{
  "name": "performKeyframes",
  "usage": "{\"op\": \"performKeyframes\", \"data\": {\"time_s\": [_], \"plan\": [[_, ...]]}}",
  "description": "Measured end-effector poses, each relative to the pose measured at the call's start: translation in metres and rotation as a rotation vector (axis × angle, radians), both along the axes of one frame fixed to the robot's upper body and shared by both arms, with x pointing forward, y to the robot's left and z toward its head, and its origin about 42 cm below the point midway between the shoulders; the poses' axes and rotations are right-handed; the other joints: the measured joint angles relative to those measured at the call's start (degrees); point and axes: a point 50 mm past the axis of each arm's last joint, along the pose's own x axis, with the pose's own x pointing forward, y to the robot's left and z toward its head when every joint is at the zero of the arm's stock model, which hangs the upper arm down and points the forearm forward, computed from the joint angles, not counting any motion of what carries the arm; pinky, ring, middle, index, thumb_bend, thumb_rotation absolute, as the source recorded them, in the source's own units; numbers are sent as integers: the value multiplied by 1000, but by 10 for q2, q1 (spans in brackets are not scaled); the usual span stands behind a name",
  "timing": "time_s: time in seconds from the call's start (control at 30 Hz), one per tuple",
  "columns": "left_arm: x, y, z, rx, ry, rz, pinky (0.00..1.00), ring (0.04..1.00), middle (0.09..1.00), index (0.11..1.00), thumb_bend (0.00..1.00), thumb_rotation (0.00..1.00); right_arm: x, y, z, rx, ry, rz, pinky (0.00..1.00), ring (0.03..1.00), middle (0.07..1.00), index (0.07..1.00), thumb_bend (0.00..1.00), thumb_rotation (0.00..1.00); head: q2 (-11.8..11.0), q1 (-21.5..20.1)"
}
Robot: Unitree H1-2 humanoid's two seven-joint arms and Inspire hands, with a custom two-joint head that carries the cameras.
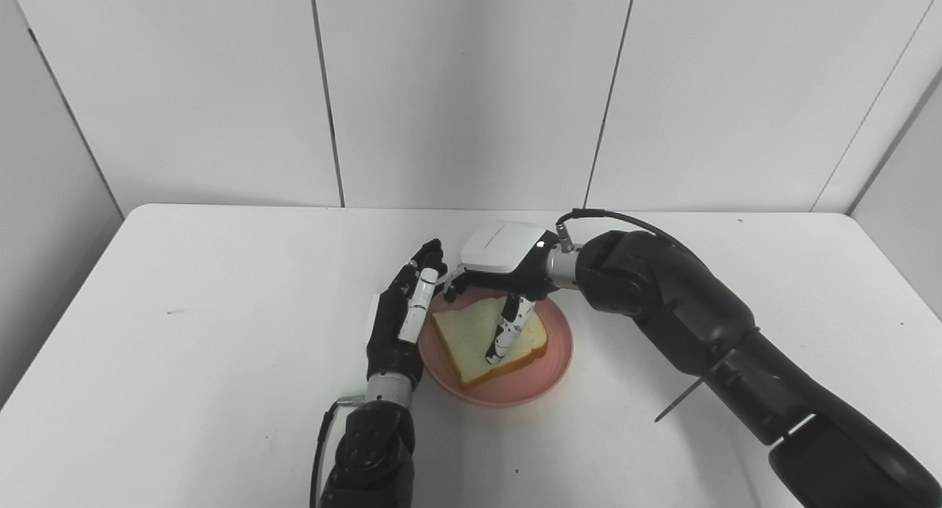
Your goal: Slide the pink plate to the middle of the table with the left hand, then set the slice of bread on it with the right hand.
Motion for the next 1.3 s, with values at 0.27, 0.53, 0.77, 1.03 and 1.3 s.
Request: {"op": "performKeyframes", "data": {"time_s": [0.27,0.53,0.77,1.03,1.3], "plan": [[0,0,0,0,-1,1,847,879,887,761,694,726,-2,-3,4,-5,1,4,693,763,790,763,1000,539,-1,-2],[0,1,1,-1,-2,2,833,863,873,765,698,727,-9,-32,12,163,3,-54,658,776,780,749,1000,639,-1,-3],[1,3,1,-7,-2,8,839,867,884,745,699,727,-18,-59,10,335,4,-102,641,760,774,765,1000,672,-1,-5],[1,4,1,-11,0,10,843,856,868,739,685,727,-33,-103,-14,659,35,-228,606,719,766,778,926,799,-1,-7],[1,5,0,-10,4,13,847,854,861,738,694,730,-45,-118,-75,1247,-23,-430,562,645,692,713,755,876,0,-9]]}}
